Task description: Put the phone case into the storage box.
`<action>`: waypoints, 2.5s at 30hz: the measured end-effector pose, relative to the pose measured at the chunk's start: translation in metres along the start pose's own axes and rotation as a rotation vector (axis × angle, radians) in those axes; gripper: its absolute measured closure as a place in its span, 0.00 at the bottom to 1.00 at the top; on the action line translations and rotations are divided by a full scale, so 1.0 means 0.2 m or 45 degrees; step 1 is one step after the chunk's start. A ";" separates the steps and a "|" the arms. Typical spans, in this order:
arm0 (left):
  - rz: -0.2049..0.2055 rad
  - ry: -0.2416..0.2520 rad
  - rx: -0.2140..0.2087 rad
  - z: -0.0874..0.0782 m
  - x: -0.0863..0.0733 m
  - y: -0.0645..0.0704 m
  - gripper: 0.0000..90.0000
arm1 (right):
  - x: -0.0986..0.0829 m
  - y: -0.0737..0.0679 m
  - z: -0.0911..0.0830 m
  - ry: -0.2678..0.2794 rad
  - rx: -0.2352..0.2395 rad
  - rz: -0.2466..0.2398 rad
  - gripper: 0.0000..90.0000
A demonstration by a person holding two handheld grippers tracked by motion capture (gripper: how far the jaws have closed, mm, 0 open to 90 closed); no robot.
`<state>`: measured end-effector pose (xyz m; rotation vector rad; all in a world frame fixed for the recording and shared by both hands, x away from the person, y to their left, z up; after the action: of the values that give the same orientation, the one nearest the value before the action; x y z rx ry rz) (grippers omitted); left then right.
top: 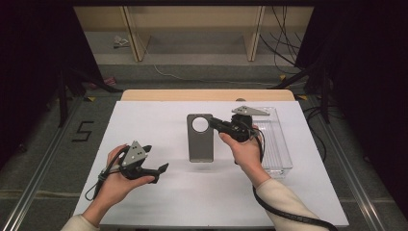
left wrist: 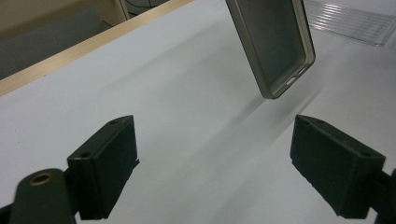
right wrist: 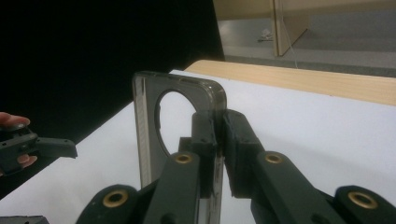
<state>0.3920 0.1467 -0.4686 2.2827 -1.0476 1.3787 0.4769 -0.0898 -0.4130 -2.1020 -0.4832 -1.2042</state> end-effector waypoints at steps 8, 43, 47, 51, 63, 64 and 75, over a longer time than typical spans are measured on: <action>-0.001 0.000 -0.001 0.00 0.00 0.00 0.16 | 0.01 0.01 -0.01 0.008 -0.008 -0.003 0.93; -0.011 0.006 0.006 -0.01 0.01 -0.01 0.16 | 0.06 0.06 -0.05 0.041 -0.043 -0.009 0.93; -0.012 0.007 0.007 -0.01 0.00 -0.01 0.16 | 0.06 0.07 -0.06 0.046 -0.046 -0.006 0.93; -0.011 0.008 0.008 -0.01 0.01 -0.01 0.16 | 0.07 0.07 -0.07 0.050 -0.049 -0.002 0.93; -0.014 0.011 0.011 -0.01 0.01 -0.02 0.16 | 0.09 0.10 -0.09 0.067 -0.062 -0.002 0.93; -0.014 0.012 0.012 -0.01 0.01 -0.02 0.16 | 0.09 0.10 -0.09 0.069 -0.063 0.000 0.93; -0.013 0.010 0.018 -0.01 0.00 -0.02 0.16 | 0.11 0.12 -0.11 0.079 -0.075 0.002 0.93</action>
<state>0.3941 0.1508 -0.4661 2.2875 -1.0253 1.3944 0.4885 -0.1218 -0.3952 -2.1069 -0.4223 -1.2937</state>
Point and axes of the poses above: each handheld gripper's, and its own axes: z roughly forward along the jaws, x roughly out of its top, y roughly to its right, the point moved 7 cm from there along z, roughly forward along the jaws, and after that the axes turned 4 degrees about z, right-handed, at the moved point
